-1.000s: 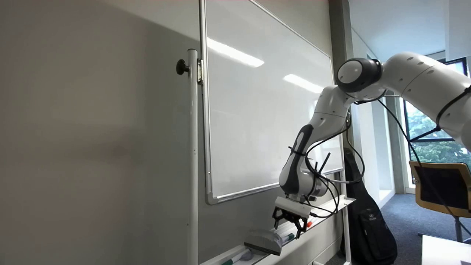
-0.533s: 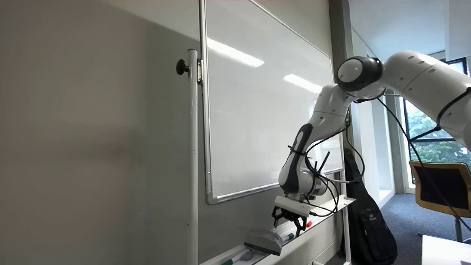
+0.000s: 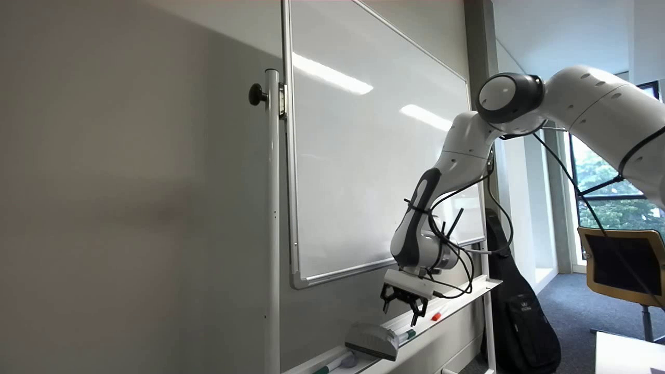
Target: Pick up the green marker and then put it back down
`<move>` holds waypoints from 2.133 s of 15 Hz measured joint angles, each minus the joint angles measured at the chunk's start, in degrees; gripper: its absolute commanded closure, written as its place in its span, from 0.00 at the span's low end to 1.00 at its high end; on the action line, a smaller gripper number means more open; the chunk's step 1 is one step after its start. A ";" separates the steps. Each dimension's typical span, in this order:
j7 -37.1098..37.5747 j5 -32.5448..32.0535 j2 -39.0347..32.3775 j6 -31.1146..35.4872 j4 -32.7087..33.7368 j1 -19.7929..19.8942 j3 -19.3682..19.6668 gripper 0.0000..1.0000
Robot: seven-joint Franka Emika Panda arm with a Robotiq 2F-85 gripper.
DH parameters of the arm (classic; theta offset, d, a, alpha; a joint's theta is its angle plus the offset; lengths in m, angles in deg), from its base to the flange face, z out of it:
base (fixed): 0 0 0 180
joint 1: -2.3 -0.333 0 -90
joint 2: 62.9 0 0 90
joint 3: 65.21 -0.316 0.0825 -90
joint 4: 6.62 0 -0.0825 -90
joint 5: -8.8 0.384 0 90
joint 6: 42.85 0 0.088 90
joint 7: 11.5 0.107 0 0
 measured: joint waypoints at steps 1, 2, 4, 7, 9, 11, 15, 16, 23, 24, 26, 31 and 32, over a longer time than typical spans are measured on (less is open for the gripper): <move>0.00 0.00 0.02 0.00 0.00 -0.01 0.00 0.11; 0.00 0.00 0.02 0.00 0.00 -0.01 0.00 0.11; 0.00 0.00 0.02 0.00 0.00 -0.01 0.00 0.07; 0.00 0.00 -0.16 0.00 -0.03 -0.01 0.01 0.05; 0.00 0.00 -0.65 -0.01 -0.03 0.01 0.01 0.09; 0.00 0.02 -1.50 -0.01 -0.01 0.05 0.01 0.09; 0.00 0.12 -2.81 -0.01 0.18 0.28 -0.03 0.11; 0.00 0.19 -2.92 -0.01 0.20 0.33 -0.05 0.11; 0.00 0.63 -2.94 -0.02 0.23 0.52 -0.13 0.08; 0.00 0.64 -2.94 -0.02 0.25 0.52 -0.15 0.08; 0.00 0.66 -2.94 -0.03 0.30 0.52 -0.17 0.10; 0.00 0.67 -2.94 -0.02 0.71 0.52 -0.50 0.14; 0.00 0.68 -2.94 -0.02 0.87 0.52 -0.59 0.13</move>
